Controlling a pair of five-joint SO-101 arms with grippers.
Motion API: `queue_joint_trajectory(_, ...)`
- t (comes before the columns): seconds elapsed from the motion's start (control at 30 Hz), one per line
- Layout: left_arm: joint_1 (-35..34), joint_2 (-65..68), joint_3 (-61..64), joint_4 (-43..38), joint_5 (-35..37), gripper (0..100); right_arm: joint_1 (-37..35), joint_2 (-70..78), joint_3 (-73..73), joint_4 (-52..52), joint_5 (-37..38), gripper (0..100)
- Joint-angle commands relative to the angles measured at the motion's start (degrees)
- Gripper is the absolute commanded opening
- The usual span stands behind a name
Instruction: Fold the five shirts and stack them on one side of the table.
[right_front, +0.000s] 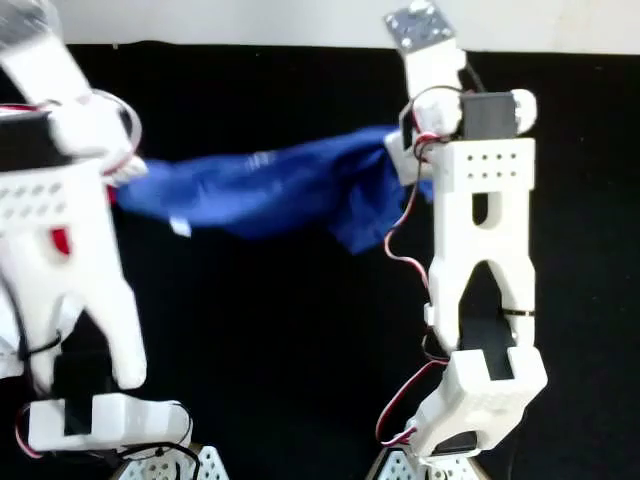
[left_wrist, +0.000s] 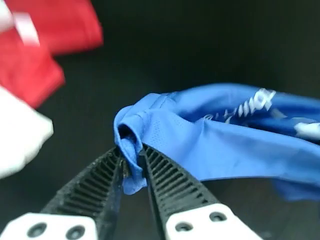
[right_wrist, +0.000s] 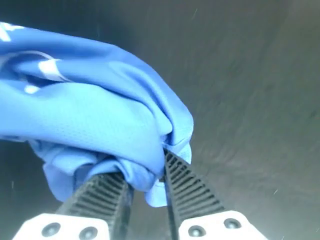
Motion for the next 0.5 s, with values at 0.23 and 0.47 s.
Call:
queue_joint_trajectory(0.23,-2.51,-5.32,34.59,-21.27,0.62,1,-0.48,-6.9,25.27,-3.91,-1.76,0.6)
queue_joint_trajectory(0.47,-2.59,-8.22,43.03,-25.76,0.62,1,-0.4,-31.43,57.01,-18.77,2.46,1.5)
